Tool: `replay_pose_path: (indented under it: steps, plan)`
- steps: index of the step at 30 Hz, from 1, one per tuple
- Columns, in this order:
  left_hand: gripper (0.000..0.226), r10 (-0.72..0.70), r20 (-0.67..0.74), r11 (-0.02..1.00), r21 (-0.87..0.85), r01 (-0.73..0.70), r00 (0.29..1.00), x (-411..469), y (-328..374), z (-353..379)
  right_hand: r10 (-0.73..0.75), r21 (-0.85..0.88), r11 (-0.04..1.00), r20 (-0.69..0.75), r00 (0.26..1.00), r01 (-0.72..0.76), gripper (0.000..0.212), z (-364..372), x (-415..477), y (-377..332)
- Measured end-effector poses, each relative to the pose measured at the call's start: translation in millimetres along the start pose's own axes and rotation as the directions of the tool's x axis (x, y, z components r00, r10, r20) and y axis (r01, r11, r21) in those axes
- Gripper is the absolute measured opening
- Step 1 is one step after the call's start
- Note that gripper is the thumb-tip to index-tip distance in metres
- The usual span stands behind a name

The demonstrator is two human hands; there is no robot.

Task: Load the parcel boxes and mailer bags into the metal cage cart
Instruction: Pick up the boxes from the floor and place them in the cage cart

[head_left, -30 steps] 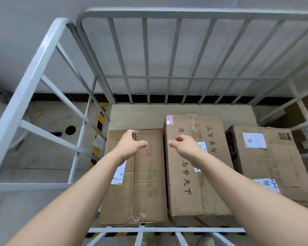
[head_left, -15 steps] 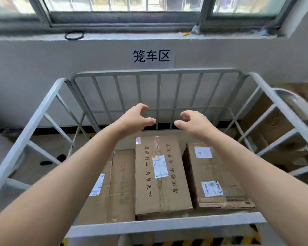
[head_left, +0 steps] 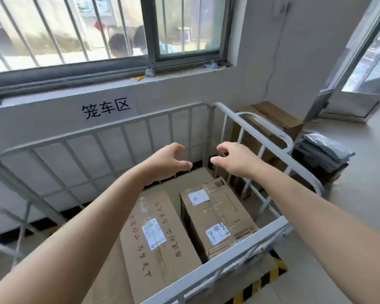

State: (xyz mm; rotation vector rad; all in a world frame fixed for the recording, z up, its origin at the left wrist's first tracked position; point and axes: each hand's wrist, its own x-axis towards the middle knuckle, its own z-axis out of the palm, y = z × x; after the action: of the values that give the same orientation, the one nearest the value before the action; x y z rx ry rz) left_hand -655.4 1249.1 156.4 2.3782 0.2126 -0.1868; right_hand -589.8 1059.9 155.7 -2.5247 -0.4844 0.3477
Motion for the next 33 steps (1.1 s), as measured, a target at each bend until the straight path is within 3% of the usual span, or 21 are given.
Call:
replay_pose_path:
  steps: [15, 21, 33]
  plan:
    - [0.06, 0.229, 0.141, 0.972, 0.027, -0.235, 0.963, 49, 74, 46, 0.216, 0.031, 0.976, -0.106, 0.971, -0.213, 0.059, -46, -25, 70]
    - [0.062, 0.281, 0.194, 0.954, 0.052, -0.296, 0.94, 82, 145, 103, 0.274, 0.07, 0.962, -0.158, 0.949, -0.266, 0.058, -96, -32, 146]
    - [0.06, 0.25, 0.265, 0.967, -0.021, -0.254, 0.931, 154, 321, 266, 0.327, 0.143, 0.942, -0.191, 0.925, -0.303, 0.056, -225, -46, 347]
